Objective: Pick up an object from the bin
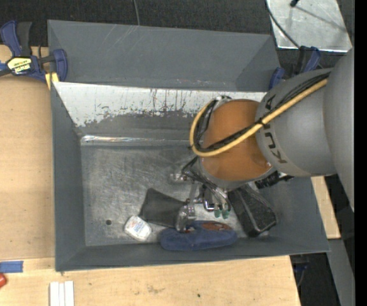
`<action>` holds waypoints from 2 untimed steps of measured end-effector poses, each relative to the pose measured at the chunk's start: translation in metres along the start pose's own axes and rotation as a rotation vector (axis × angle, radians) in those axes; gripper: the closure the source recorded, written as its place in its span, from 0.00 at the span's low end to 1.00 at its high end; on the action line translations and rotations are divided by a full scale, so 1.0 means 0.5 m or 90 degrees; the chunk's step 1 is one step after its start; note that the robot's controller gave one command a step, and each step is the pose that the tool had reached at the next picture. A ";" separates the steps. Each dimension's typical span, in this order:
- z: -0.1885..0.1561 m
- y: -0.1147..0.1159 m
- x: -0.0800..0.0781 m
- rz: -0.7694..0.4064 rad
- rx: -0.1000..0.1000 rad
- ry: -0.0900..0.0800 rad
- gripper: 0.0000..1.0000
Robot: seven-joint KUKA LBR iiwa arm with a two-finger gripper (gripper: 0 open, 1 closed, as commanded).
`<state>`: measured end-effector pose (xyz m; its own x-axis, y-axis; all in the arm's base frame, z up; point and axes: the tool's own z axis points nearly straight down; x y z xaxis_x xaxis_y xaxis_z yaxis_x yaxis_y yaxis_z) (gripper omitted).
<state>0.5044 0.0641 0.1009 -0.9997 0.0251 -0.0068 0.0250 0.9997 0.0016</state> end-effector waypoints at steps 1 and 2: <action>-0.003 0.019 -0.020 0.173 0.001 0.001 0.00; 0.055 0.093 -0.016 0.507 0.001 -0.001 0.00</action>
Offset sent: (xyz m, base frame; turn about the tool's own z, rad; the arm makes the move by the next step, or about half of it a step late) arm 0.0092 0.0093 0.0016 0.2734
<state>0.5138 0.1105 0.0735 -0.6808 0.7325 -0.0059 0.7324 0.6808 0.0050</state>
